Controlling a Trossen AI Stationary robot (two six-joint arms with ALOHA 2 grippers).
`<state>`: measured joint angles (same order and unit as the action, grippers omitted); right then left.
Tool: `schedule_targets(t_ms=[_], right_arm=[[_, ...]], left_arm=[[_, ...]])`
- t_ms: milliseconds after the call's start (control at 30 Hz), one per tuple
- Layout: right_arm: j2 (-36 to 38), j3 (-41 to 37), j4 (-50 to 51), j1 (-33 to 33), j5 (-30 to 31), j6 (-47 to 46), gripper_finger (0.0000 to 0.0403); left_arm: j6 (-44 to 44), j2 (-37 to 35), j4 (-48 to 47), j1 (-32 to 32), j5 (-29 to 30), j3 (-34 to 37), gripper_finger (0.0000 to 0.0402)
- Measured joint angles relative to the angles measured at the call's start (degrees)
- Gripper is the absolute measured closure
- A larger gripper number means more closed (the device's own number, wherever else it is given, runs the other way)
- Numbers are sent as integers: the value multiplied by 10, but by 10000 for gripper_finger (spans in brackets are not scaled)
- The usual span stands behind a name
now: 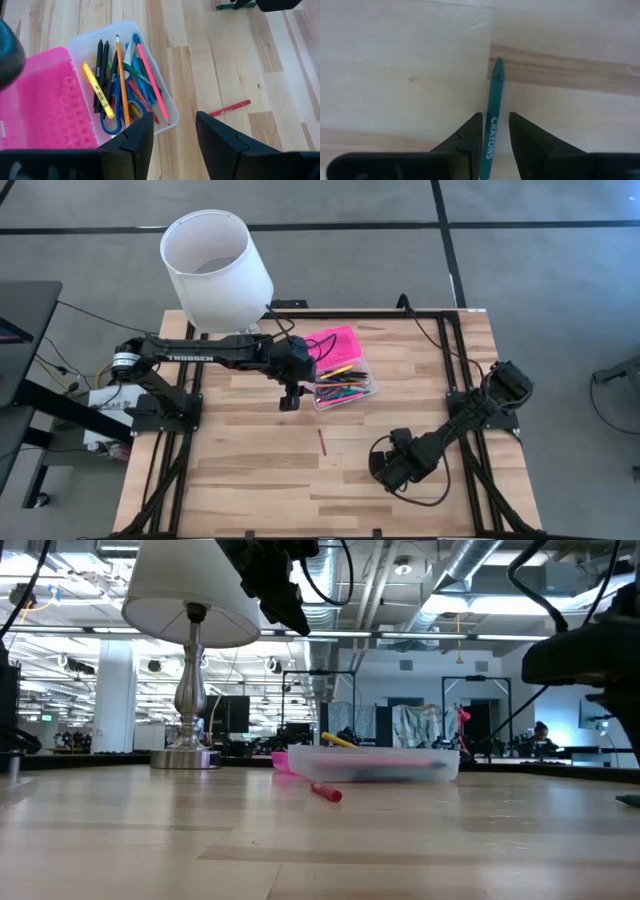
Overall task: Pick & place school supplies into a supply box
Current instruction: Put the green crayon into the pink supply box
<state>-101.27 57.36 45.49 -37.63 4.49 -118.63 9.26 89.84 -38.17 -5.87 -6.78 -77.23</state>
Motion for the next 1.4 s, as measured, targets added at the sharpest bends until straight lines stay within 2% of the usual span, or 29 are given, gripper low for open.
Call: schedule_targets(t_ms=[333,700,800,900,1067,1233,1400], right_arm=[[-8,-8,-18,4,-30,18,316],[-9,-9,-36,4,-70,31,348],[-9,-10,-39,4,-75,31,353],[-10,-10,-43,4,-79,35,356],[-10,-10,-45,5,-84,36,360],[-11,-8,-47,4,-88,36,369],[-11,-7,-66,-2,-95,37,396]], left_arm=[[-1,0,-37,2,-38,0,260],[23,0,-83,26,-46,0,260],[65,0,-91,34,-69,0,260],[156,0,-90,48,-98,6,260],[273,19,-77,79,-91,8,260],[275,51,-32,92,-69,8,260],[244,63,-31,92,-55,8,260]])
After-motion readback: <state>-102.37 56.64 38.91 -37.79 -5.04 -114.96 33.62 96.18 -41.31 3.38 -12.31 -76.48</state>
